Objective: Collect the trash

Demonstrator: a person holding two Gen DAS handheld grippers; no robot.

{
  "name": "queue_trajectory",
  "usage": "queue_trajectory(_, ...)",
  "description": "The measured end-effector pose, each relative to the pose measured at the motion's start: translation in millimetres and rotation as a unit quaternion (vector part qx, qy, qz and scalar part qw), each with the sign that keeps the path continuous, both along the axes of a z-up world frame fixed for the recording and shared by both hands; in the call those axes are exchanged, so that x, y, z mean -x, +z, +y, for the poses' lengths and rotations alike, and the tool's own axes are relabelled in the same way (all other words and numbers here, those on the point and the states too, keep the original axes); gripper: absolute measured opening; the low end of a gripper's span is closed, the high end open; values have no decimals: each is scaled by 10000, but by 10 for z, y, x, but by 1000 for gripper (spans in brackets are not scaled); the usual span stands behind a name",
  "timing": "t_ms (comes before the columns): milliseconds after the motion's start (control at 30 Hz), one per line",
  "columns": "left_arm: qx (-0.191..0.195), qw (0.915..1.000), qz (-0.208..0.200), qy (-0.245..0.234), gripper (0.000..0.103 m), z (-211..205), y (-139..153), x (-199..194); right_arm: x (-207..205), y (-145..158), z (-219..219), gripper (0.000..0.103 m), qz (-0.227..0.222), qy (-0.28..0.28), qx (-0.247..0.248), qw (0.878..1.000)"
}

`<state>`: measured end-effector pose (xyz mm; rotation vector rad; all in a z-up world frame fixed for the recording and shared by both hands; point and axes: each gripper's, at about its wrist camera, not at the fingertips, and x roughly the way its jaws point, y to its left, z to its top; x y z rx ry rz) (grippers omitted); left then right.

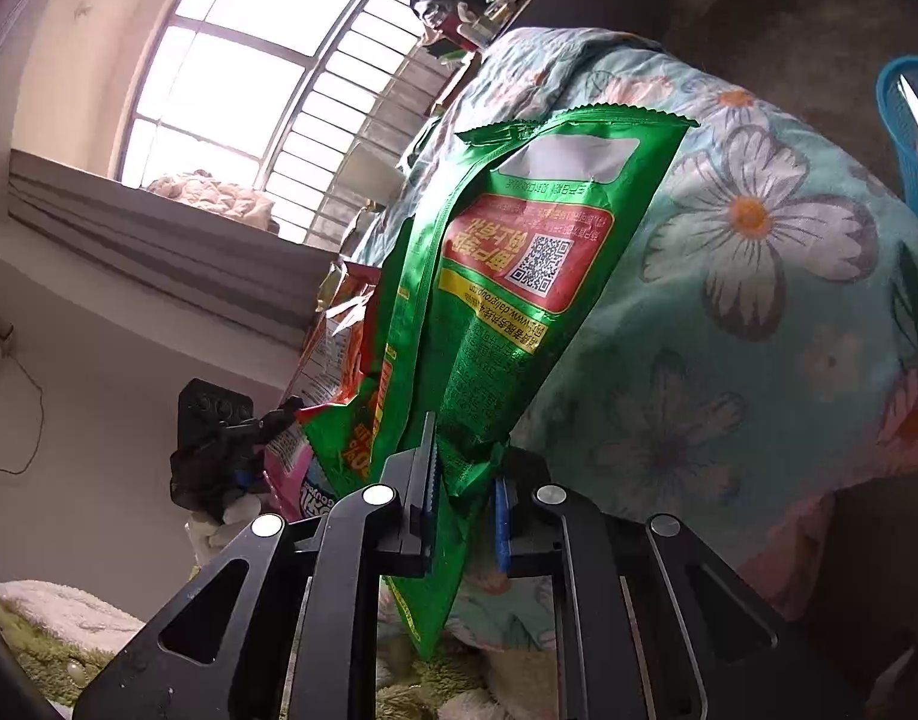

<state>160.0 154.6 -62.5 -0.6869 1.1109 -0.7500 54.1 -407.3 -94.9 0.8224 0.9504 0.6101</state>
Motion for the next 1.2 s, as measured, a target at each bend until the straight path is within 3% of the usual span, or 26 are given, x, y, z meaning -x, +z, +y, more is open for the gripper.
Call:
queue_trajectory(267, -318, 9974, -645, 94, 2, -55, 284, 53, 66, 82, -225, 10, -154, -356, -196, 9991)
queue_trajectory(533, -222, 9944, -928, 452, 2, 99, 509, 70, 113, 74, -320, 9, -231, -627, -420, 9969)
queue_trajectory(767, -169, 9889, -1360, 581, 2, 61, 797, 63, 160, 305, -389, 7, -653, -790, -497, 9935)
queue_trajectory(1200, -9, 9800, -1967, 304, 2, -569, 1234, 148, 355, 599, -686, 6, -1348, -1094, -280, 9844)
